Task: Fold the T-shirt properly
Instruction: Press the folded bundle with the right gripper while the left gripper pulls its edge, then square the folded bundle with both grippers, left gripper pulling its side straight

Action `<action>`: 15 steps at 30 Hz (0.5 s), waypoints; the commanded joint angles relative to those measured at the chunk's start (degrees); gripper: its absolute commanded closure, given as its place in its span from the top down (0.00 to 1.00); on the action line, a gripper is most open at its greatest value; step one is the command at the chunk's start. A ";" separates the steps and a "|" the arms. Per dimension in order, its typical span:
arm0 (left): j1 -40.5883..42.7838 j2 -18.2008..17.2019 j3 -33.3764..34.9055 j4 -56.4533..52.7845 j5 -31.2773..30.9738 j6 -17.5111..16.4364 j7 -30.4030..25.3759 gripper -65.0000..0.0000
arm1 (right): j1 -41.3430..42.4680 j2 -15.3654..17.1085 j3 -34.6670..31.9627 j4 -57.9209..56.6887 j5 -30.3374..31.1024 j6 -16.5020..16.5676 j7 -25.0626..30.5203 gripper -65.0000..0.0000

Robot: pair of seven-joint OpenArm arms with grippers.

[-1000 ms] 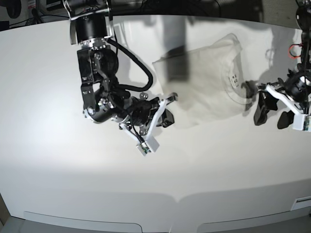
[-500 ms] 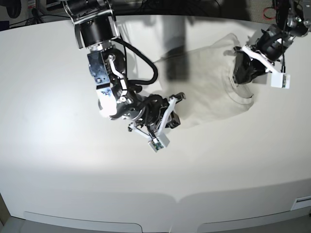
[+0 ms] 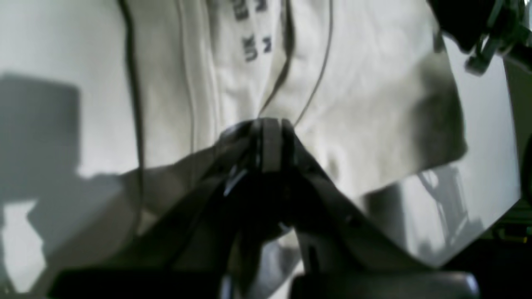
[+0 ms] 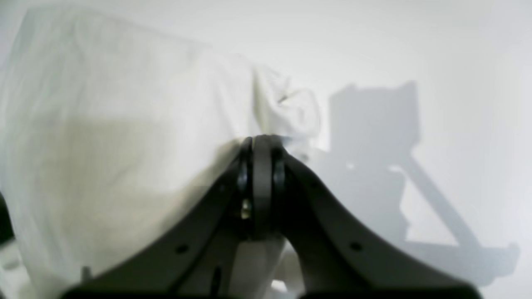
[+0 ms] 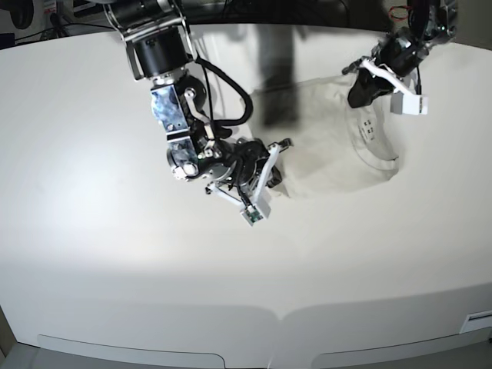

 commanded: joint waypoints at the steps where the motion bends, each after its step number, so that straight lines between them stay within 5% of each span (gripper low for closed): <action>1: -1.01 -0.31 -0.15 -1.20 4.52 2.29 1.36 0.00 | 0.90 0.07 0.00 0.83 0.74 1.33 -1.03 0.00; 9: -9.46 -1.31 -0.26 -6.40 16.35 4.31 -1.22 0.00 | -4.85 1.38 0.00 5.03 1.16 2.64 -4.46 0.00; 15: -13.84 -4.15 -0.26 -6.45 17.62 4.44 -1.44 0.00 | -13.75 3.87 0.00 17.11 1.14 2.93 -5.29 0.00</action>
